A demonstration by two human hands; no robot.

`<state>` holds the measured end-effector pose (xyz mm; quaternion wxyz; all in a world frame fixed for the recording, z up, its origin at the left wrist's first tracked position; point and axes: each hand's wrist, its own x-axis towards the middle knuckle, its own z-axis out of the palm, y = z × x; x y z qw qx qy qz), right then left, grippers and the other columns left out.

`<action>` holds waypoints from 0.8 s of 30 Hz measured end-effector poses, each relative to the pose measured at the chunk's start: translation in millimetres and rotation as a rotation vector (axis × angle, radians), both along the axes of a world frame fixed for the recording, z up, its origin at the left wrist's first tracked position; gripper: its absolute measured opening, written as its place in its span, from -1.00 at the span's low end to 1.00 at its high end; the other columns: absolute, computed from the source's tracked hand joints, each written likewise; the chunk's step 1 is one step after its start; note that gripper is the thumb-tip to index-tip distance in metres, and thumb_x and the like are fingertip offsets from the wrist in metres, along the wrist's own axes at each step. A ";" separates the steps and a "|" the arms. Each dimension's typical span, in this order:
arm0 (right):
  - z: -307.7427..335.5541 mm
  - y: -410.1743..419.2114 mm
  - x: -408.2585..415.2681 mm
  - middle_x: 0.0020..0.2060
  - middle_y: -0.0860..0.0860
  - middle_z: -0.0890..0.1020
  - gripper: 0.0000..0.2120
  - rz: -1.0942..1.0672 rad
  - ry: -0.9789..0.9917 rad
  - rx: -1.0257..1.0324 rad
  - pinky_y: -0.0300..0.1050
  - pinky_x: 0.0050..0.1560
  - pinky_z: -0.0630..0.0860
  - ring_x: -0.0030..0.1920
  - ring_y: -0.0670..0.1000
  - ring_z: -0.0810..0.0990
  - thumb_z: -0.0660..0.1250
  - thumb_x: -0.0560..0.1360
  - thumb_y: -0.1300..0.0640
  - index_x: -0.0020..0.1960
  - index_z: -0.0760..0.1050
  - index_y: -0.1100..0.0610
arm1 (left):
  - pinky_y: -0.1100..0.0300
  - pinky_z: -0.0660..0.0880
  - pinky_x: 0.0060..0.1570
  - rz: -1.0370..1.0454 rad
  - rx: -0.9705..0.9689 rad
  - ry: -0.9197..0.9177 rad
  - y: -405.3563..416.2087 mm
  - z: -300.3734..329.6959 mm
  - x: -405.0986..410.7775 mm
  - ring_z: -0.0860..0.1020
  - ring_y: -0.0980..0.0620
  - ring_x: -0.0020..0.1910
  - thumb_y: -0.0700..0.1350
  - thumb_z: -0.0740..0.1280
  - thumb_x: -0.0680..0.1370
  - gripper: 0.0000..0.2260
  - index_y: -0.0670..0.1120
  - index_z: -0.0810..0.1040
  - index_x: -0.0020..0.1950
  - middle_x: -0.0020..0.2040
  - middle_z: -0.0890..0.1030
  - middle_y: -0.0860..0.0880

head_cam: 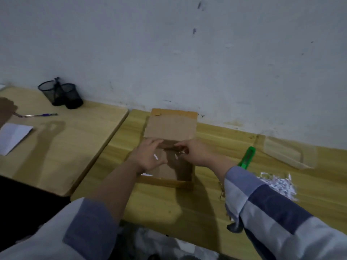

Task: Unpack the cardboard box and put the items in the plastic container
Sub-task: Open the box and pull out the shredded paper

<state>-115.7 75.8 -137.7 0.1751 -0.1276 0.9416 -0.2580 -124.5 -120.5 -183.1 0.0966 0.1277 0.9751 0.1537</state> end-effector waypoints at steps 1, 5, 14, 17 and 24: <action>-6.9 -12.5 -3.9 0.24 0.08 0.56 -0.58 -0.003 -0.013 -0.006 -0.16 0.08 0.41 0.23 0.11 0.52 0.31 0.49 0.25 0.34 0.45 0.08 | 0.02 0.20 0.44 0.018 -0.003 -0.021 -13.2 -2.8 -1.8 0.17 -0.04 0.49 0.27 0.36 0.43 -0.21 -0.03 0.16 0.53 0.53 0.19 -0.03; -46.0 -48.6 -17.7 0.31 0.16 0.47 -0.54 -0.051 -0.059 0.141 -0.02 0.28 0.41 0.30 0.17 0.45 0.33 0.48 0.15 0.37 0.38 0.15 | 0.01 0.13 0.49 0.014 0.134 -0.130 -52.2 -11.4 0.4 0.08 -0.04 0.52 0.62 0.16 0.11 0.25 -0.12 -0.03 0.57 0.57 0.04 -0.05; -96.5 -77.2 -14.5 0.34 0.21 0.30 -0.53 -0.298 0.017 0.352 0.03 0.29 0.32 0.31 0.26 0.27 0.21 0.48 0.18 0.38 0.29 0.14 | 0.23 0.10 0.37 0.009 0.268 -0.221 -68.9 -29.5 10.4 0.00 0.17 0.51 0.42 0.42 0.17 0.21 0.06 -0.23 0.57 0.56 -0.17 0.19; -92.8 -78.5 -16.6 0.32 0.15 0.37 -0.58 -0.277 0.052 0.215 0.00 0.36 0.26 0.34 0.22 0.27 0.21 0.50 0.20 0.36 0.37 0.09 | 0.24 0.18 0.32 0.031 0.338 -0.245 -69.7 -33.2 11.1 0.07 0.13 0.52 0.41 0.45 0.14 0.22 0.16 -0.27 0.54 0.56 -0.13 0.22; -79.7 -95.9 -17.0 0.22 0.13 0.51 -0.55 -0.076 0.073 -0.093 -0.23 0.26 0.25 0.28 0.12 0.42 0.31 0.43 0.34 0.30 0.47 0.14 | 0.25 0.20 0.36 0.062 0.490 -0.262 -69.7 -35.5 18.8 0.13 0.12 0.51 0.31 0.53 0.19 0.18 0.23 -0.23 0.53 0.56 0.05 0.20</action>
